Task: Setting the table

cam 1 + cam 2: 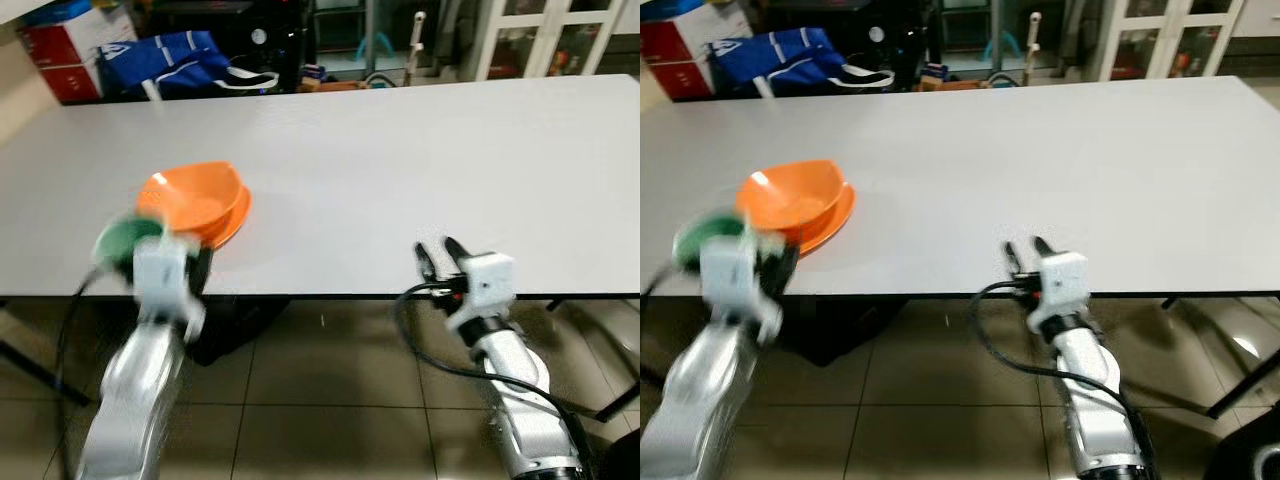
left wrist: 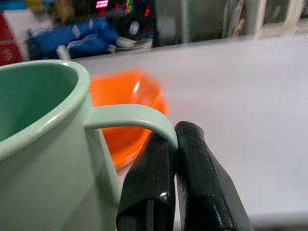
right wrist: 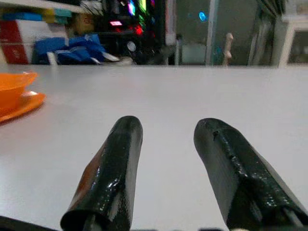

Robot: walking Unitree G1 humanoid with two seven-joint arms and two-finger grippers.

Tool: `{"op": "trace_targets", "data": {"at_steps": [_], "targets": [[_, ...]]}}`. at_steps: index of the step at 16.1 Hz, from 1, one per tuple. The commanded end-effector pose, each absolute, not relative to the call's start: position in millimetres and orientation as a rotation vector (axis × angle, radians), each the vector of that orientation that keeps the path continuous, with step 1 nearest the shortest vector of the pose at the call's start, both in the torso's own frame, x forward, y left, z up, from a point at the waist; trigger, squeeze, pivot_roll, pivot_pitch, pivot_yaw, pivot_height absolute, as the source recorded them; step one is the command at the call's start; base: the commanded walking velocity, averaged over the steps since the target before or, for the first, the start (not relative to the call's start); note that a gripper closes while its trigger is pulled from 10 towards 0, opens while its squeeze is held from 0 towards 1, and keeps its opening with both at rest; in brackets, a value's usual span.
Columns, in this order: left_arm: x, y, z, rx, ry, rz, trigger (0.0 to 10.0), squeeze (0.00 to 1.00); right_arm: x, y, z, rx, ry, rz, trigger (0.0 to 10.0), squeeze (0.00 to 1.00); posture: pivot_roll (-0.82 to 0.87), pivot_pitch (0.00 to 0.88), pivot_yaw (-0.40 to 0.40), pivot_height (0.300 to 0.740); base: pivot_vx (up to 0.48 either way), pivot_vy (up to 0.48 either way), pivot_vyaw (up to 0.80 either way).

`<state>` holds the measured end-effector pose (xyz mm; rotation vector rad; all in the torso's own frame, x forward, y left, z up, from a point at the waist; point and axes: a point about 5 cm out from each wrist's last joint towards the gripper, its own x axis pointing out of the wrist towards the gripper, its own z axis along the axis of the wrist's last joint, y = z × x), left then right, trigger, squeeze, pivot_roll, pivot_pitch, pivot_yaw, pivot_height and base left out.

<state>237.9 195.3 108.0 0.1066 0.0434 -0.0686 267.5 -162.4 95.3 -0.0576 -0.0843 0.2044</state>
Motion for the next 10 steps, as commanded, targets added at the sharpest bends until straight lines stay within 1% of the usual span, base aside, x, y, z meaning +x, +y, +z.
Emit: {"op": "trace_targets", "data": {"at_steps": [1, 2, 3, 4, 6, 7, 8, 9, 10], "targets": [[233, 197, 105, 0.178, 0.022, -0.100, 0.0, 0.00, 269, -164, 92, -0.035, -0.091, 0.201, 10.0, 0.00, -0.17, 0.000, 0.119, 0.740, 0.000, 0.000, 0.00], [218, 203, 88, 0.264, 0.047, -0.112, 0.0, 0.00, 267, -166, 83, -0.056, -0.073, 0.198, 10.0, 0.00, -0.17, 0.000, 0.123, 0.740, 0.000, 0.000, 0.00], [212, 206, 80, 0.289, 0.067, -0.104, 0.0, 0.00, 264, -167, 78, -0.053, -0.061, 0.191, 10.0, 0.00, -0.17, 0.000, 0.121, 0.740, 0.000, 0.000, 0.00], [203, 204, 77, 0.364, 0.049, -0.143, 0.0, 0.00, 257, -168, 76, -0.086, -0.067, 0.207, 10.0, 0.00, -0.17, 0.000, 0.121, 0.740, 0.000, 0.000, 0.00], [183, 202, 68, 0.446, 0.061, -0.199, 0.0, 0.00, 243, -175, 62, -0.113, -0.028, 0.214, 10.0, 0.00, -0.17, 0.000, 0.121, 0.740, 0.000, 0.000, 0.00], [165, 204, 67, 0.447, 0.047, -0.204, 0.0, 0.00, 240, -179, 60, -0.114, -0.021, 0.202, 10.0, 0.00, -0.18, 0.000, 0.120, 0.740, 0.000, 0.000, 0.00], [153, 203, 71, 0.433, 0.011, -0.197, 0.0, 0.00, 240, -181, 59, -0.115, -0.028, 0.198, 10.0, 0.00, -0.18, 0.000, 0.115, 0.740, 0.000, 0.000, 0.00], [150, 199, 80, 0.413, -0.040, -0.189, 0.0, 0.00, 240, -181, 58, -0.120, -0.032, 0.199, 10.0, 0.00, -0.18, 0.000, 0.115, 0.740, 0.000, 0.000, 0.00], [149, 198, 83, 0.398, -0.054, -0.185, 0.0, 0.00, 240, -181, 58, -0.122, -0.033, 0.201, 10.0, 0.00, -0.18, 0.000, 0.115, 0.740, 0.000, 0.000, 0.00]]}}
